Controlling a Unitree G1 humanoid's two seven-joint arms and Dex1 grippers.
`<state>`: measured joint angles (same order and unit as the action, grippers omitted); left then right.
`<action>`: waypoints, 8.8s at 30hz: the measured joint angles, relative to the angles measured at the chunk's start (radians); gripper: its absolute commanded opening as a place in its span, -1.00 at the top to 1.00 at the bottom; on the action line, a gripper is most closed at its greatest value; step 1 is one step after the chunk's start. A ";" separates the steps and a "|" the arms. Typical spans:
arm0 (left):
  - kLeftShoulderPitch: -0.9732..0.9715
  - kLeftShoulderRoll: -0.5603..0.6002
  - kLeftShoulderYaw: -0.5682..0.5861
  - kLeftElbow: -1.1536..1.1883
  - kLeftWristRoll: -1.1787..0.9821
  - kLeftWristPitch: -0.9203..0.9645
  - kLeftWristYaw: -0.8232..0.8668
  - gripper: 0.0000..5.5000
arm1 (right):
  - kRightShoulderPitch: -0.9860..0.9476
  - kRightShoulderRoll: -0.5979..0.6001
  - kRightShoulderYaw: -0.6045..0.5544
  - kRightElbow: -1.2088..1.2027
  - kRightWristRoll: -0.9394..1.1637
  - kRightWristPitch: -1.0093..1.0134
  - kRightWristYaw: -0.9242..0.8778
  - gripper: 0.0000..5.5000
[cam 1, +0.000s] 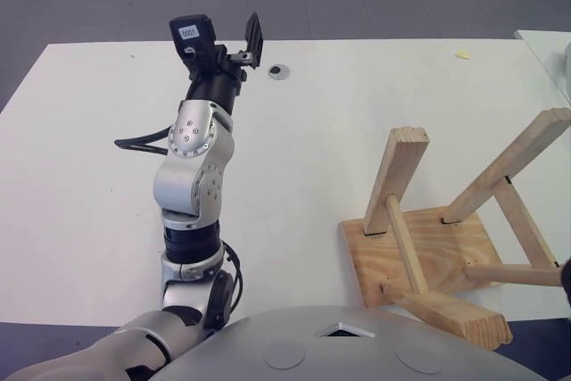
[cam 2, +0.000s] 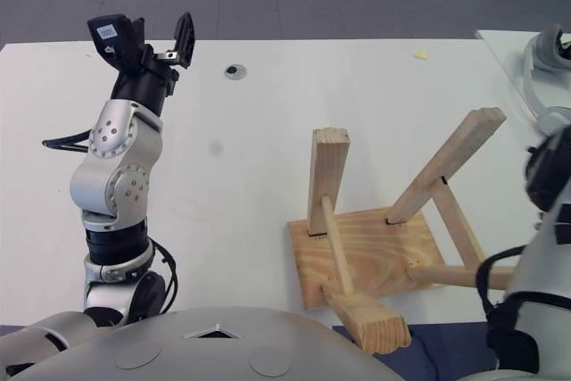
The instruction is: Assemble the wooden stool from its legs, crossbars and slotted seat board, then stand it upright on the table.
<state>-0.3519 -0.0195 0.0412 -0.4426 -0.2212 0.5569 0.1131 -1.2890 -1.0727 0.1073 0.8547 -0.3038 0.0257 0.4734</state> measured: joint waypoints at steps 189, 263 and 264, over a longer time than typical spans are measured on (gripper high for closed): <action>0.288 0.593 -0.168 0.421 -0.167 -0.238 -1.203 0.04 | 0.970 0.336 -0.001 -0.556 0.595 0.362 0.936 -0.54; -0.573 0.306 0.327 1.028 -0.615 1.051 -0.386 0.51 | 0.350 0.229 0.137 -0.422 2.069 1.464 -0.784 0.44; -0.573 0.305 0.329 1.028 -0.632 1.051 -0.356 0.51 | 0.353 0.230 0.143 -0.415 2.092 1.458 -0.807 0.44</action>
<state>-0.9247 0.2853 0.3700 0.5854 -0.8529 1.6082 -0.2424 -0.9355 -0.8429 0.2499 0.4392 1.7886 1.4837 -0.3332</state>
